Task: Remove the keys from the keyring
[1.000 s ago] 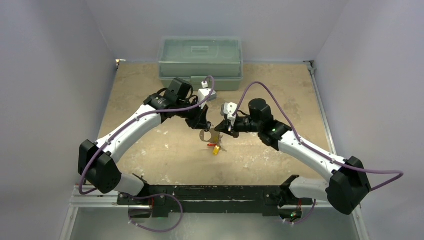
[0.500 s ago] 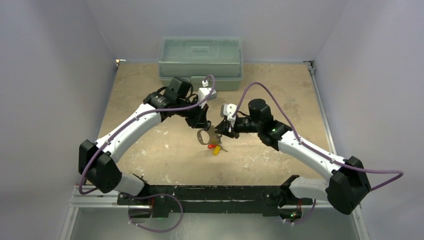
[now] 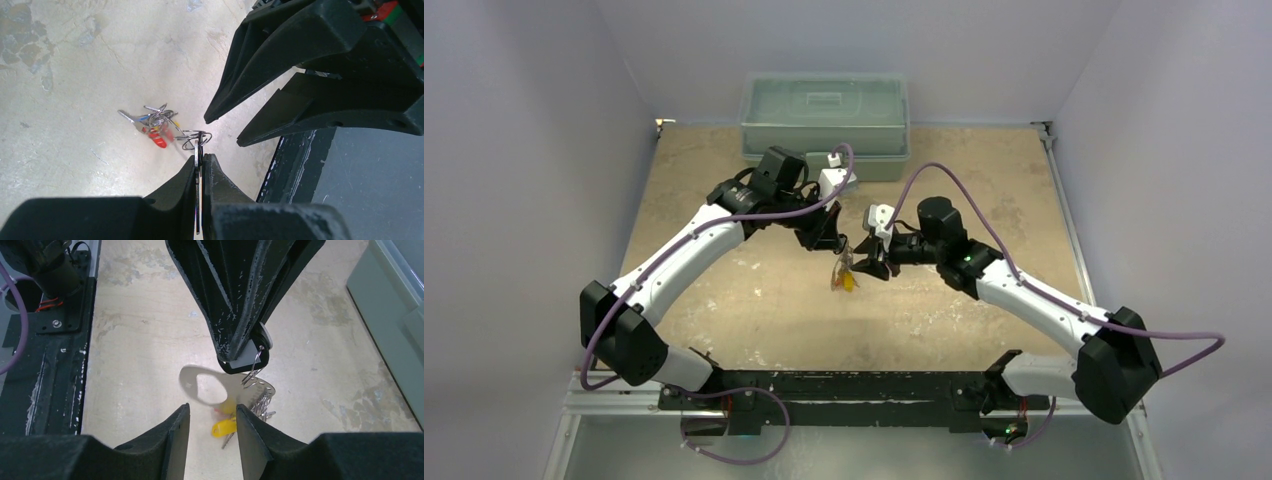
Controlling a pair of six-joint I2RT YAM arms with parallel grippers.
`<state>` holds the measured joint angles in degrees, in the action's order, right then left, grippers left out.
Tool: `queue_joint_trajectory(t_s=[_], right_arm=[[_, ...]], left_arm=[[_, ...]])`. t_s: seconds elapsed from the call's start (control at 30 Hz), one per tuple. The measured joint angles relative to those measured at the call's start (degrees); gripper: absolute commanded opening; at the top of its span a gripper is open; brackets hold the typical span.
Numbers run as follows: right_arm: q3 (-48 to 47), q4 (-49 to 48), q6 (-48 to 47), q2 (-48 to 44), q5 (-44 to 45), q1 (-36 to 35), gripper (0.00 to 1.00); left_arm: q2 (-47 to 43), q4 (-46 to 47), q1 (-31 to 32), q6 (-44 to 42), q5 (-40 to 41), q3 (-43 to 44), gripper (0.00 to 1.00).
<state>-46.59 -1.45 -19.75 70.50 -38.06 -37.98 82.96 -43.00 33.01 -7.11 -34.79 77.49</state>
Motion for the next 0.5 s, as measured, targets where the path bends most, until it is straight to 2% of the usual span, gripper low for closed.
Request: queue_joint_trajectory(t_s=[0.5], right_arm=[[-1.5, -1.2, 1.7, 0.5, 1.5, 0.0, 0.42]], left_arm=[[0.0, -1.2, 0.0, -1.7, -1.1, 0.0, 0.0]])
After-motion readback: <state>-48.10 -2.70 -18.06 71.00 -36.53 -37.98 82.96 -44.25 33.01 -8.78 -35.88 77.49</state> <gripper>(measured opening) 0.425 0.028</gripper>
